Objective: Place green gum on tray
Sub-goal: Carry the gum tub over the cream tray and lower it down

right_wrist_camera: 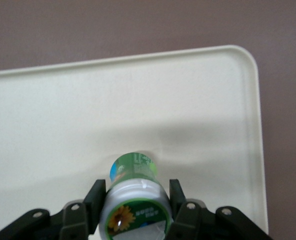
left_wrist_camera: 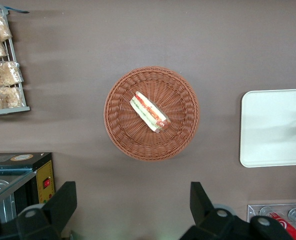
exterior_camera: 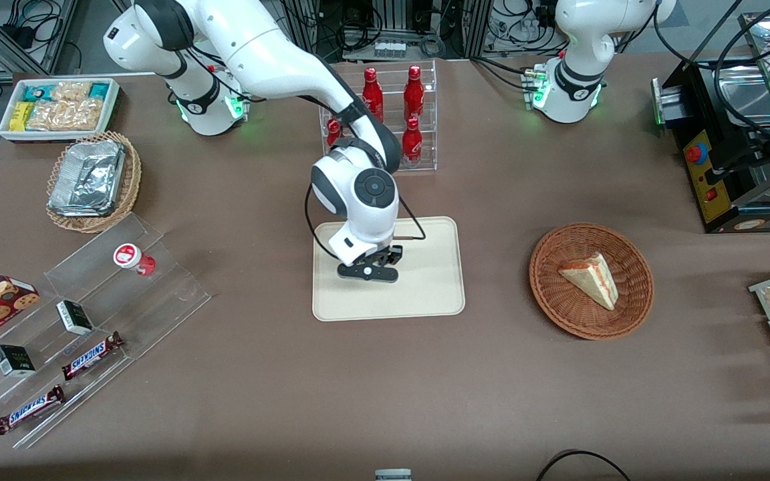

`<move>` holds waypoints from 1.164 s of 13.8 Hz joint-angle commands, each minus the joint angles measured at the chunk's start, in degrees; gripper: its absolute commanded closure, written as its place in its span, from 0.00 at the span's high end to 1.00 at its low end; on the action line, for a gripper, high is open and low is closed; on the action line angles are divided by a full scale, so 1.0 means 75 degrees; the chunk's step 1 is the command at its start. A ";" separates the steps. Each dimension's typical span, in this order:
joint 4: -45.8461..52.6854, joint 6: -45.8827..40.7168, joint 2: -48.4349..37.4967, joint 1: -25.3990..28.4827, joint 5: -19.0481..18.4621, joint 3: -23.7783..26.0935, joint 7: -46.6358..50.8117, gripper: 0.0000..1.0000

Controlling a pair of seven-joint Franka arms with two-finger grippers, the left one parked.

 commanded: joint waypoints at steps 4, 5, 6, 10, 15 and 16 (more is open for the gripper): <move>0.0329 -0.0028 0.0240 -0.0018 0.0214 0.0057 0.0075 0.00; 0.0340 -0.0028 0.0264 -0.0018 0.0203 0.0069 0.0075 0.00; 0.0340 -0.0016 0.0287 -0.0018 0.0214 0.0127 0.0087 0.00; 0.0340 0.0171 0.0381 -0.0064 0.0203 0.0175 0.0040 0.66; 0.0340 0.0324 0.0160 -0.0228 0.0214 0.0186 -0.0030 1.00; 0.0340 0.0277 -0.0027 -0.0321 0.0226 0.0186 -0.0030 1.00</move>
